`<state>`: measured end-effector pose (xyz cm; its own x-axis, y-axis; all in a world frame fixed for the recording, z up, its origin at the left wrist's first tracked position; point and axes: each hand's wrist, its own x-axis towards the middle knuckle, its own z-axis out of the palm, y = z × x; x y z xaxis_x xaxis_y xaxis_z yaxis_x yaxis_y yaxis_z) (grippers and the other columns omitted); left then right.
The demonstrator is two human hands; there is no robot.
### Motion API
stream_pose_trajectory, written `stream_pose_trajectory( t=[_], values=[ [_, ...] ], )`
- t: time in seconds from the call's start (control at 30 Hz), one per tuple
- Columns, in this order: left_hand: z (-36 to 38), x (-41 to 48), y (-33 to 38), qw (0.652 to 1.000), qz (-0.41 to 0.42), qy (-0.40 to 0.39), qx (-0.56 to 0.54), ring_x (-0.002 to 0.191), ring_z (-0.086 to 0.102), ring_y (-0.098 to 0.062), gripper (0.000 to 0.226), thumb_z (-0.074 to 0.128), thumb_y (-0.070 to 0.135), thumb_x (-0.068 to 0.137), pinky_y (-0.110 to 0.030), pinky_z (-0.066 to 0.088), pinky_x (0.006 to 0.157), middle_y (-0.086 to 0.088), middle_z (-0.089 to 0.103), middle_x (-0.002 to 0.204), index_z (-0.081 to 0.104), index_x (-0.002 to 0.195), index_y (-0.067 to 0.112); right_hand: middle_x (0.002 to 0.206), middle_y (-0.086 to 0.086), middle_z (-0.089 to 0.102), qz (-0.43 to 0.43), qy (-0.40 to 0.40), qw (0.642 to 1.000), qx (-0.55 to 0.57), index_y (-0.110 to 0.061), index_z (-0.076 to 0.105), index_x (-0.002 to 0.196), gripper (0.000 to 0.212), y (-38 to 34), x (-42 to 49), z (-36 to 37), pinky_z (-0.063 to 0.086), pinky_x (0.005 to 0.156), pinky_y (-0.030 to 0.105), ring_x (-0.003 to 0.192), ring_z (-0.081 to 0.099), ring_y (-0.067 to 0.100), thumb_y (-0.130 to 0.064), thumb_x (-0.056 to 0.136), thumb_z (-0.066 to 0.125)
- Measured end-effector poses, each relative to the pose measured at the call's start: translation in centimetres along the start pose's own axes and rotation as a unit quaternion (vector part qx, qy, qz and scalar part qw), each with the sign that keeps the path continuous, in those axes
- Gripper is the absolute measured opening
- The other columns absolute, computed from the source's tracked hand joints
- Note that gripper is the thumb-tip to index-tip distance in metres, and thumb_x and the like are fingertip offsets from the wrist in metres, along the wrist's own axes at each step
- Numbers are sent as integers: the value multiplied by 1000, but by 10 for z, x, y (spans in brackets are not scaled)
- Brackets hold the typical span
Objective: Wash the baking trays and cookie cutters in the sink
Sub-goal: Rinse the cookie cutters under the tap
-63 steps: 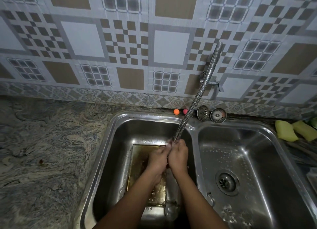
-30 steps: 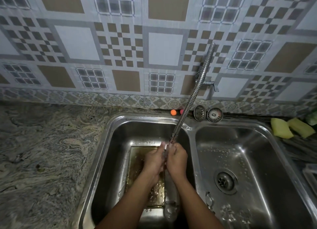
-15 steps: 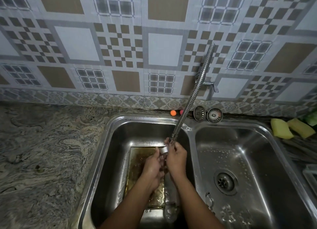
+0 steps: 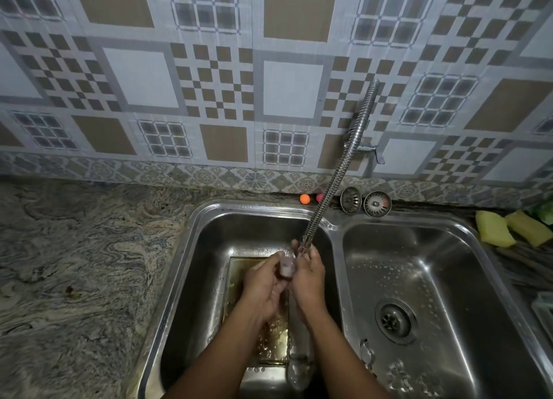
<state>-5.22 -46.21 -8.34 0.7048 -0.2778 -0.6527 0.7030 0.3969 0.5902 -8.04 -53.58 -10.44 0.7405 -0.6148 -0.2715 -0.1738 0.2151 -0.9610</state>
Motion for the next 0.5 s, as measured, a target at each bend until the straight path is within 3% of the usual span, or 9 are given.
stream_pose_trajectory(
  t=[0.07, 0.13, 0.2, 0.3, 0.4, 0.5],
  values=[
    [5, 1, 4, 999, 33, -9, 18, 63, 70, -18, 19, 64, -4, 90, -24, 58, 55, -16, 75, 82, 65, 109, -5, 82, 1, 69, 39, -6, 999, 16, -15, 67, 96, 19, 6, -4, -3, 49, 73, 35, 79, 63, 21, -16, 100, 48],
    [9, 3, 3, 994, 71, -4, 88, 64, 68, -17, 23, 66, -4, 89, -25, 54, 53, -14, 76, 89, 67, 111, 0, 74, 5, 69, 45, 3, 999, 17, -11, 69, 86, 23, 5, -6, -6, 49, 67, 33, 71, 62, 20, -14, 99, 50],
    [10, 6, -2, 982, 108, 10, 157, 68, 69, -18, 19, 69, 3, 90, -26, 52, 53, -11, 77, 93, 71, 108, 6, 72, -1, 72, 11, 37, 999, 2, -15, 73, 90, 19, 2, -11, -9, 52, 61, 23, 65, 67, 8, -12, 97, 56],
    [8, 10, -10, 964, 140, 49, 220, 69, 71, -20, 8, 72, 15, 89, -28, 54, 56, -5, 77, 82, 76, 94, 10, 72, -4, 73, -61, 103, 990, -72, -20, 73, 92, 10, -1, -12, -13, 52, 58, 23, 62, 67, 3, -14, 92, 66],
    [7, 8, -13, 961, 127, 33, 243, 55, 59, -13, 17, 72, 23, 89, -24, 45, 53, -1, 68, 65, 74, 78, 10, 70, -7, 67, -93, 121, 979, -133, -16, 68, 82, 11, -6, -6, -16, 46, 58, 19, 64, 63, -4, -14, 92, 65],
    [9, -5, -16, 959, 84, -7, 272, 42, 54, -7, 11, 70, 15, 91, -18, 38, 39, -4, 69, 65, 72, 87, 5, 66, -3, 62, -102, 136, 972, -162, -7, 61, 77, 23, -8, 0, -19, 41, 54, 18, 60, 58, -1, -19, 97, 58]
  ],
)
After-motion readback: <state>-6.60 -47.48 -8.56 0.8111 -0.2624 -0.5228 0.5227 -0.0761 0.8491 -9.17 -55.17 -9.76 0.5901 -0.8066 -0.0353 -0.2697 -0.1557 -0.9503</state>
